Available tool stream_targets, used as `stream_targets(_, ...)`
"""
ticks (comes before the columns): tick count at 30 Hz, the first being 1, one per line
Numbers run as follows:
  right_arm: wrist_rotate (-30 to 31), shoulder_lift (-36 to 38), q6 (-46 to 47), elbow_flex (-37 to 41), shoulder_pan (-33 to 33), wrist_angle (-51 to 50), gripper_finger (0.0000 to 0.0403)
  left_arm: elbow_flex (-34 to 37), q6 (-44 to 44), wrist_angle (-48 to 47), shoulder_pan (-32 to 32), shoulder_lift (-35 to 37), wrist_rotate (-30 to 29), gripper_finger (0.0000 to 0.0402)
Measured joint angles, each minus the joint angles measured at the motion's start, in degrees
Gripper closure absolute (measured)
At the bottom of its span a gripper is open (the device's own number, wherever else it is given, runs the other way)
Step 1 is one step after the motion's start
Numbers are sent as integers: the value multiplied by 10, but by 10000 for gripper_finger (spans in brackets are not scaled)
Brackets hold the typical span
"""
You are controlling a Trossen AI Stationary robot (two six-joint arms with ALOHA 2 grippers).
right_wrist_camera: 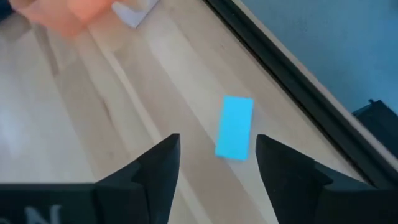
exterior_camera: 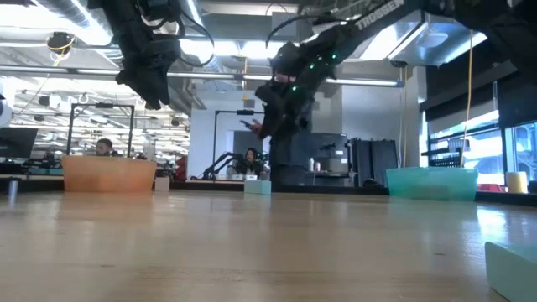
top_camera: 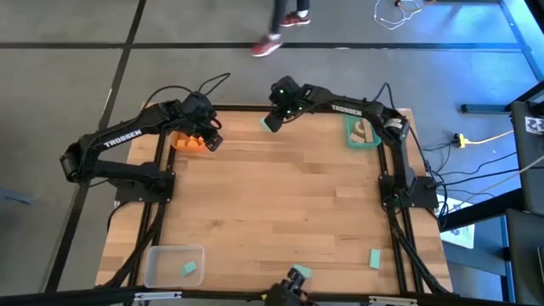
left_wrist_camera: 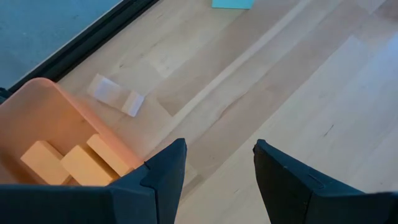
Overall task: Sort & place blocks by color
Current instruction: Put the blue block into the transparent bin
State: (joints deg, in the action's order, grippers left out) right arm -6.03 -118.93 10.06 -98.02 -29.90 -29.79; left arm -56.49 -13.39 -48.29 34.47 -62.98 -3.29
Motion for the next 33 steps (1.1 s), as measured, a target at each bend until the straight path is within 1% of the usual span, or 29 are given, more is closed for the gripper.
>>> stream_targets(3,5,-16,34,0,3,20,194,0,0,0,0,0,0,223)
stream_targets(6,33,-31,54,0,6,31,195,0,0,0,0,0,0,223)
stream_targets(8,33,-42,63,0,6,32,195,0,0,4,0,0,0,223)
stream_targets(11,34,-55,60,0,9,30,195,0,0,15,0,0,0,223)
stream_targets(15,36,-64,30,0,16,34,195,0,0,29,0,0,0,223)
stream_targets(21,51,-66,23,0,24,35,195,0,0,31,0,0,0,223)
stream_targets(24,72,-66,2,0,27,36,195,0,0,31,0,0,0,223)
stream_targets(33,79,-66,1,0,27,30,195,0,0,31,0,0,0,223)
